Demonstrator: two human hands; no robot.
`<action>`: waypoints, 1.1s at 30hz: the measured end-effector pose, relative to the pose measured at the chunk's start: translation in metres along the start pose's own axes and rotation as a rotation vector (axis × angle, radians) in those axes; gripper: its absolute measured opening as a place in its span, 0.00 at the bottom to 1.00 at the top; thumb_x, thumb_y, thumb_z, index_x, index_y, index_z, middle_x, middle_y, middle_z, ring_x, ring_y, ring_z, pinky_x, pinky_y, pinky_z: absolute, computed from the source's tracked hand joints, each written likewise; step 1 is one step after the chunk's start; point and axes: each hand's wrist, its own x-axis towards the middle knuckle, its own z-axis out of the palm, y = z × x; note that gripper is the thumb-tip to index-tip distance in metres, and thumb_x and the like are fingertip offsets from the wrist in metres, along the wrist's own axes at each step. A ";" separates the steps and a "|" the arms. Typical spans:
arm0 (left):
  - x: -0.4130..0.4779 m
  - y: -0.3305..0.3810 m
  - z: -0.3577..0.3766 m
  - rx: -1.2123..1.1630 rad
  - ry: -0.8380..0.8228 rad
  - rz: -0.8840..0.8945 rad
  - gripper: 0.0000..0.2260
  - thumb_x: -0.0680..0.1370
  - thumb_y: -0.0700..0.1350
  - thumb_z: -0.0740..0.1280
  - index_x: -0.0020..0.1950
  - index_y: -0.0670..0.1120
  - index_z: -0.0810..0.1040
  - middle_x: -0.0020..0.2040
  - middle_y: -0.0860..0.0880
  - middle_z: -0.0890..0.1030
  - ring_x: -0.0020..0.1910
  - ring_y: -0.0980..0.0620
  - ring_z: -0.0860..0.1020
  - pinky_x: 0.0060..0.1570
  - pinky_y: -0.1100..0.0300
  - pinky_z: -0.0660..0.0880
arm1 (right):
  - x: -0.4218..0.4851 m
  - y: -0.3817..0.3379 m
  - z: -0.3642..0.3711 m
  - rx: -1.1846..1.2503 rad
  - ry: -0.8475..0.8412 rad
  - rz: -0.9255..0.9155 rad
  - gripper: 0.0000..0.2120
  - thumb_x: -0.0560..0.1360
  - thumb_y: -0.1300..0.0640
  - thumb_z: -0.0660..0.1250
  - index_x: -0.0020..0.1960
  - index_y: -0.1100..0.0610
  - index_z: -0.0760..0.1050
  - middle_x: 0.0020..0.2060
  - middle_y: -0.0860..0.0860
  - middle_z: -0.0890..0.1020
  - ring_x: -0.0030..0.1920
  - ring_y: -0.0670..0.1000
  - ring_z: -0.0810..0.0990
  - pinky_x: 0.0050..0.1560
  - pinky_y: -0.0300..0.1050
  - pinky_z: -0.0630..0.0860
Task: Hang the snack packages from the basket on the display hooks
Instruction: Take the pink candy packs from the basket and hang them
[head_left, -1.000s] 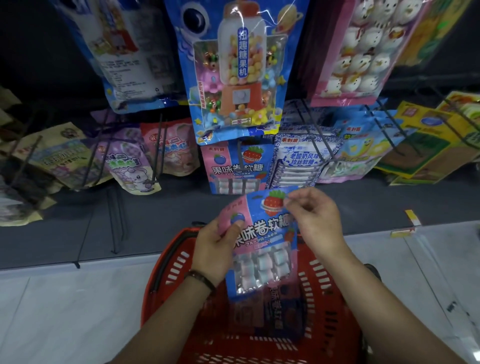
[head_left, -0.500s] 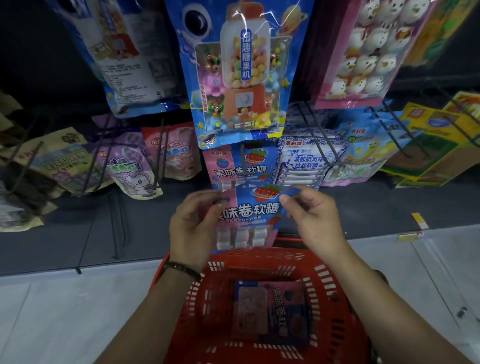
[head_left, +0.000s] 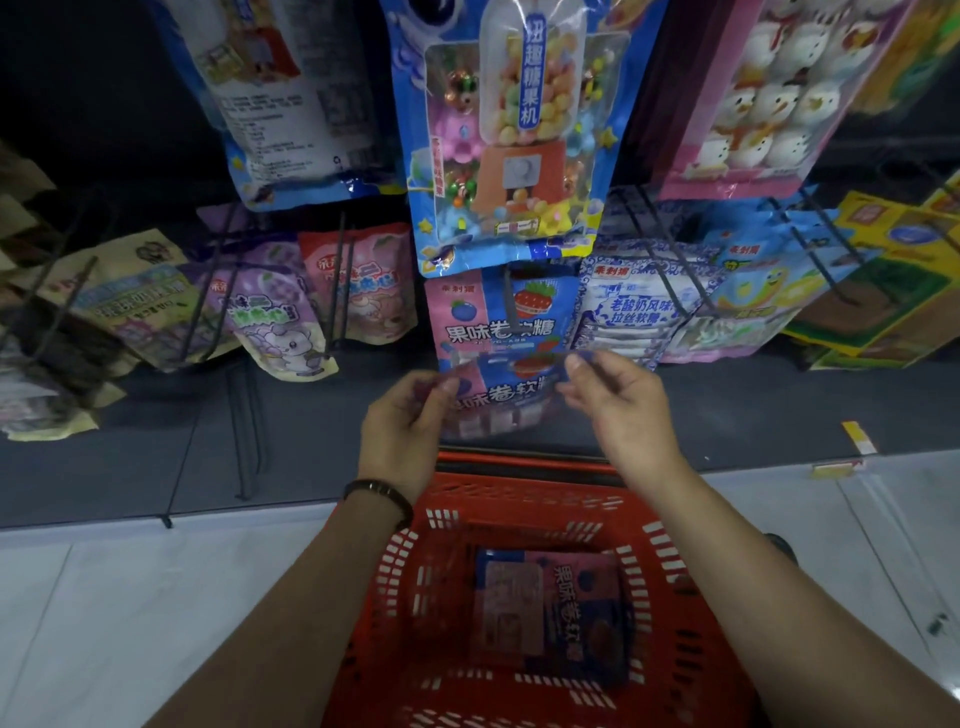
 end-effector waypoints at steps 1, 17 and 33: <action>0.005 0.002 0.002 -0.021 -0.009 -0.036 0.05 0.82 0.52 0.69 0.50 0.59 0.85 0.49 0.51 0.89 0.47 0.48 0.86 0.55 0.39 0.82 | 0.004 -0.001 0.001 -0.035 0.005 0.010 0.15 0.84 0.52 0.69 0.42 0.39 0.85 0.39 0.45 0.87 0.49 0.57 0.88 0.60 0.67 0.82; 0.059 0.018 0.026 -0.040 0.051 -0.223 0.22 0.77 0.66 0.69 0.63 0.55 0.85 0.58 0.52 0.86 0.62 0.45 0.83 0.65 0.43 0.79 | 0.053 -0.008 0.014 -0.107 0.130 0.189 0.20 0.82 0.44 0.69 0.35 0.53 0.77 0.44 0.63 0.87 0.43 0.65 0.89 0.45 0.70 0.84; 0.066 0.030 0.029 0.123 0.133 -0.242 0.25 0.81 0.64 0.64 0.70 0.48 0.73 0.55 0.53 0.76 0.55 0.48 0.78 0.57 0.54 0.75 | 0.057 0.009 0.005 -0.190 0.090 0.188 0.18 0.74 0.34 0.68 0.48 0.48 0.79 0.46 0.49 0.87 0.48 0.55 0.89 0.57 0.65 0.84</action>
